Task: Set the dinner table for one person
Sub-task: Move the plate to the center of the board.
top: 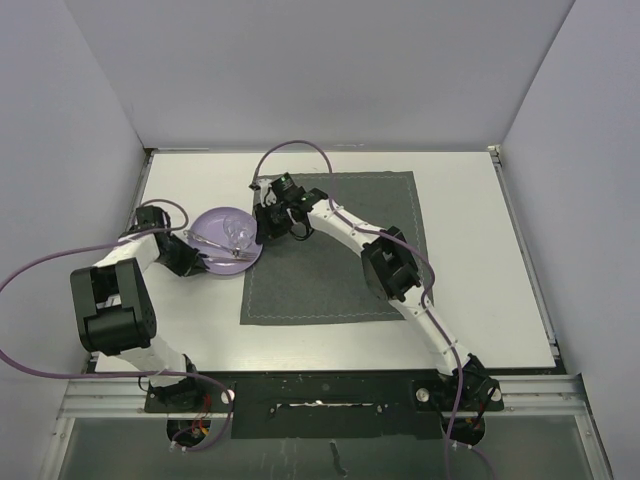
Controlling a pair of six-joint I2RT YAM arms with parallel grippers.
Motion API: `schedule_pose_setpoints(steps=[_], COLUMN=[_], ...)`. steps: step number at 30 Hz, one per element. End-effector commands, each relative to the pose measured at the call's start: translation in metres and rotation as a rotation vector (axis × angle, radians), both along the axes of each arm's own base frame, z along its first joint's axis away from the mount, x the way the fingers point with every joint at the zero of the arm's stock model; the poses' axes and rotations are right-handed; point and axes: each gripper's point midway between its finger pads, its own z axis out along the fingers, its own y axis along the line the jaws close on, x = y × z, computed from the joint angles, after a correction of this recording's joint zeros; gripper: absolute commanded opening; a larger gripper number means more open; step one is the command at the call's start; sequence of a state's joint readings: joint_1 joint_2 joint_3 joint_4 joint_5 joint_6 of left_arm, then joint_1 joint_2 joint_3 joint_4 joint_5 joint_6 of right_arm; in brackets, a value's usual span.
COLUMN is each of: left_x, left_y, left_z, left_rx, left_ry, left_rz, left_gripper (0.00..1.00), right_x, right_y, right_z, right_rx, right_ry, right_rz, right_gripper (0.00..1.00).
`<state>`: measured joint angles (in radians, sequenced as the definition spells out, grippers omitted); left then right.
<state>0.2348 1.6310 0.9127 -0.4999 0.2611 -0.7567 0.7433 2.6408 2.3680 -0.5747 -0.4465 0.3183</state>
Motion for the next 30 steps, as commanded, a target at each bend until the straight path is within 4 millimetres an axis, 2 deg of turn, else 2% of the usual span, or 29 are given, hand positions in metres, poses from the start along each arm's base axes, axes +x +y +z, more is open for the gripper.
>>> schedule_pose_setpoints(steps=[1,6,11,16,23,30], left_x=[0.034,0.039,0.034,0.028,0.030,0.031], left_y=[-0.010,-0.027,-0.035,-0.037,-0.040,-0.059], left_z=[0.052,0.069,0.058,0.046,0.054,0.052], left_rx=[0.035,0.058,0.053,0.044,0.054,0.077], left_ry=[-0.146,-0.155,-0.126,-0.106,-0.112,-0.104], left_rz=[-0.085,-0.149,-0.172,-0.177,-0.206,-0.268], left_gripper=[0.00,0.00,0.00,0.00,0.00,0.00], right_x=[-0.026,-0.027,-0.029,-0.030,-0.034,-0.045], right_y=[-0.005,-0.018,-0.030,-0.031,-0.032,-0.033], right_z=[0.023,0.027,0.030,0.041,0.052,0.053], right_rx=[-0.087,-0.152,-0.218,-0.232,-0.254,-0.287], right_ry=[-0.057,-0.088,-0.135,-0.162,-0.174,-0.190], right_rz=[0.073,0.036,0.024,0.026,0.021,0.030], right_gripper=[0.00,0.00,0.00,0.00,0.00,0.00])
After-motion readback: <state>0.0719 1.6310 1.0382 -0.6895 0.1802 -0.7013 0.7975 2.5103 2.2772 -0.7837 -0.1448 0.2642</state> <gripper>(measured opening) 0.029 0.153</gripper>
